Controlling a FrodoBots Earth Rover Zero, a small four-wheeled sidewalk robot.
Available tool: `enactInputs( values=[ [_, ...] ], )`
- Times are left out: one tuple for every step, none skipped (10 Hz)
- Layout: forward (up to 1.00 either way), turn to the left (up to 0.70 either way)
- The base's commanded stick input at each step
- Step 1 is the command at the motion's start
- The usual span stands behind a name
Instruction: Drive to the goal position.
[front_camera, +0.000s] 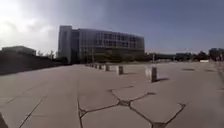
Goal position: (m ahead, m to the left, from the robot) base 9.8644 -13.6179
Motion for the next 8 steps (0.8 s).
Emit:
enactInputs(
  values=[
    [1.0, 0.0],
    [1.0, 0.0],
    [1.0, 0.0],
    [1.0, 0.0],
    [1.0, 0.0],
    [1.0, 0.0],
    [1.0, 0.0],
    [1.0, -0.12]
  ],
)
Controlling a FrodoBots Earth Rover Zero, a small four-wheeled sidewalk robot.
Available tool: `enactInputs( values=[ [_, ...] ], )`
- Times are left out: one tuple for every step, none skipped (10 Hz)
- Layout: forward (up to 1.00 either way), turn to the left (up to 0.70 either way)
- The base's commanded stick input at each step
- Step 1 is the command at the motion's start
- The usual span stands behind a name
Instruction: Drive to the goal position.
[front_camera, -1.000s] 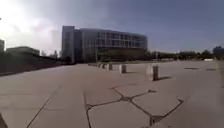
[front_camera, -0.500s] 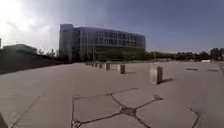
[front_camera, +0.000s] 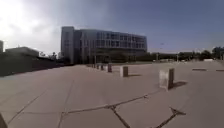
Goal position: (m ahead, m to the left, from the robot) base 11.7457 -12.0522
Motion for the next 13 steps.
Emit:
enactInputs(
  values=[
    [1.0, -0.32],
    [1.0, -0.4],
    [1.0, -0.4],
    [1.0, -0.4],
    [1.0, -0.4],
    [1.0, -0.4],
    [1.0, -0.4],
    [1.0, -0.4],
    [1.0, -0.1],
    [1.0, 0.0],
    [1.0, 0.0],
    [1.0, -0.07],
    [1.0, -0.2]
  ],
)
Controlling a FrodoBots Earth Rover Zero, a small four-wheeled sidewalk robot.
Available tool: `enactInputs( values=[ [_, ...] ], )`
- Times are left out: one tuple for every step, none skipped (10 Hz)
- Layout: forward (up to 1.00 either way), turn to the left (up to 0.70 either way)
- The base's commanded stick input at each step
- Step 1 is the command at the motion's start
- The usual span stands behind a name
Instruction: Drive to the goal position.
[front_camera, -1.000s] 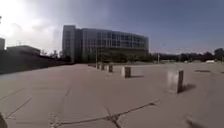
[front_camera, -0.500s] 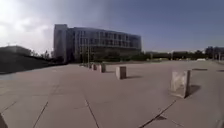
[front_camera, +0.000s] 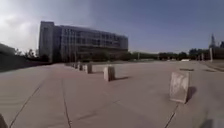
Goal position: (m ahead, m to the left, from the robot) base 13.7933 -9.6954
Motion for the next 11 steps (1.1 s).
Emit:
enactInputs(
  values=[
    [1.0, -0.4],
    [1.0, -0.4],
    [1.0, -0.4],
    [1.0, -0.4],
    [1.0, -0.4],
    [1.0, -0.4],
    [1.0, -0.4],
    [1.0, -0.4],
    [1.0, -0.4],
    [1.0, -0.4],
    [1.0, -0.4]
  ],
)
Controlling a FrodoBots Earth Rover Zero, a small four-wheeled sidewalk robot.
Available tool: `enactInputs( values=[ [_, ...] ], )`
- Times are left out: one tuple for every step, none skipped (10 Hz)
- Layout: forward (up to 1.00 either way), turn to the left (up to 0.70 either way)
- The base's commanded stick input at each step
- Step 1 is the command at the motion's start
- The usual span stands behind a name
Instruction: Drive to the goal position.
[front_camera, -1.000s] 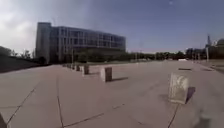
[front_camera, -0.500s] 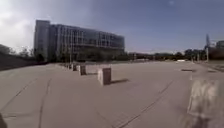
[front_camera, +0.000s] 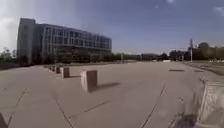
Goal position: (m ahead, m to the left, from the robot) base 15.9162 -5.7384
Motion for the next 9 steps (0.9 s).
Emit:
enactInputs(
  values=[
    [1.0, -0.4],
    [1.0, -0.4],
    [1.0, -0.4],
    [1.0, -0.4],
    [1.0, -0.4],
    [1.0, -0.4],
    [1.0, -0.4],
    [1.0, -0.4],
    [1.0, -0.4]
  ],
)
